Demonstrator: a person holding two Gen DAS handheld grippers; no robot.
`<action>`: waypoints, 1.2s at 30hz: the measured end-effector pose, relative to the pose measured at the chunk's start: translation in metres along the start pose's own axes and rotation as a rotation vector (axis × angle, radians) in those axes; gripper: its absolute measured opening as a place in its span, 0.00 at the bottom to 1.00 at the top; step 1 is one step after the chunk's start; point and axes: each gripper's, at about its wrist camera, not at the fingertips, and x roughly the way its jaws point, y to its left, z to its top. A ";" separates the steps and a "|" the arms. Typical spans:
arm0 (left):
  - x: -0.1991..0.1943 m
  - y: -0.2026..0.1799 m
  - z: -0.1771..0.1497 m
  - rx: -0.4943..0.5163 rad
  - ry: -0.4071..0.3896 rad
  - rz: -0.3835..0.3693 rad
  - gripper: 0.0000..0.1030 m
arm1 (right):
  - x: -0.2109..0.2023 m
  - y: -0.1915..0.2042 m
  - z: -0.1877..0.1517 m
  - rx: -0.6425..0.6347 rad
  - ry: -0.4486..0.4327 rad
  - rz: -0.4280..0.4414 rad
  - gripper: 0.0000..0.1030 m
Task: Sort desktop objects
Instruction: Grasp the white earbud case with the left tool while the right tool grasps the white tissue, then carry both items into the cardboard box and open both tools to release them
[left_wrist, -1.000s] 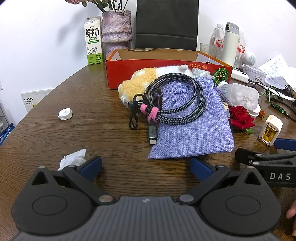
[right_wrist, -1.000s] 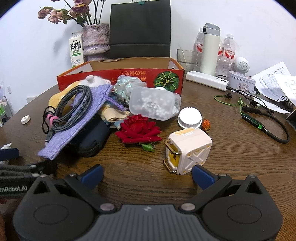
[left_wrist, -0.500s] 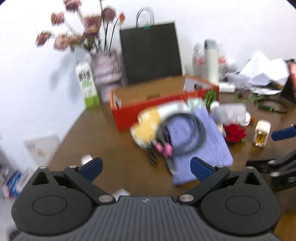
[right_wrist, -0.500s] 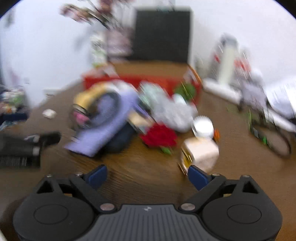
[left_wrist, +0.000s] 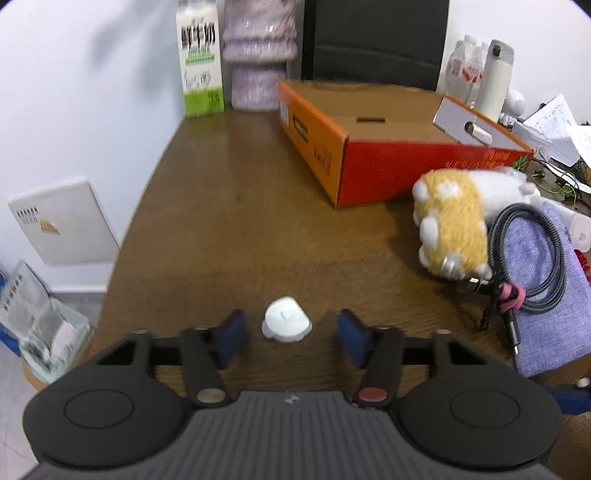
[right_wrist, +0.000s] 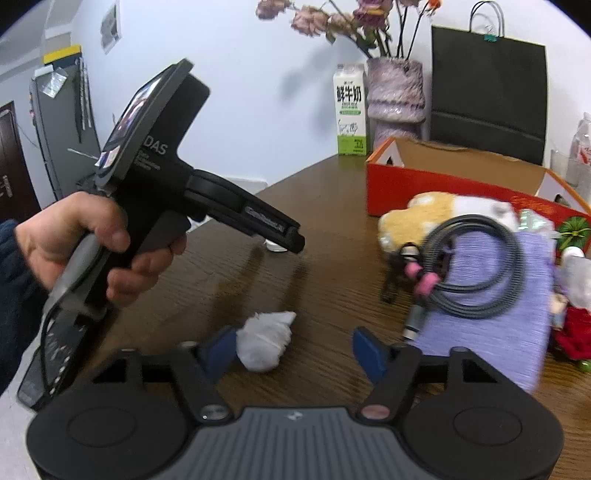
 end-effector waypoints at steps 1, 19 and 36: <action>-0.001 0.001 -0.002 -0.006 -0.014 0.003 0.42 | 0.005 0.003 0.001 -0.003 0.012 -0.010 0.49; -0.040 -0.050 -0.006 -0.008 -0.071 -0.011 0.27 | -0.044 -0.040 0.011 0.089 -0.091 -0.105 0.18; -0.102 -0.186 -0.084 -0.066 -0.191 0.040 0.27 | -0.138 -0.144 -0.053 0.228 -0.099 -0.281 0.18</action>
